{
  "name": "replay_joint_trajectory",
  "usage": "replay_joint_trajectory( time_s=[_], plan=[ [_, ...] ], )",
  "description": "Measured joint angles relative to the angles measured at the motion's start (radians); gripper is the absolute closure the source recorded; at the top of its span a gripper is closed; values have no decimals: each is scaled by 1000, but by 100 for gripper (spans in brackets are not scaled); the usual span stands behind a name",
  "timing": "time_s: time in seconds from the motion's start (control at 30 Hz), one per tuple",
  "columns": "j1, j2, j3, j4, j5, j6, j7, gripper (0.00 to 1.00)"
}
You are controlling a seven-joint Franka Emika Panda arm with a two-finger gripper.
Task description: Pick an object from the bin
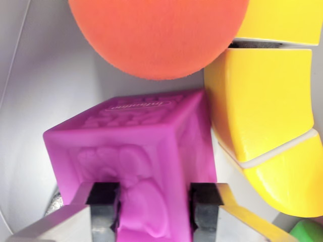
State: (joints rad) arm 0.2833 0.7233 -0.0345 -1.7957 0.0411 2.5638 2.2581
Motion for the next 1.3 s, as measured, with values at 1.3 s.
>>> replay_joint_trajectory(
  time_s=[1.3],
  plan=[
    [2, -106, -4, -13, 0, -72, 0, 100]
  ],
)
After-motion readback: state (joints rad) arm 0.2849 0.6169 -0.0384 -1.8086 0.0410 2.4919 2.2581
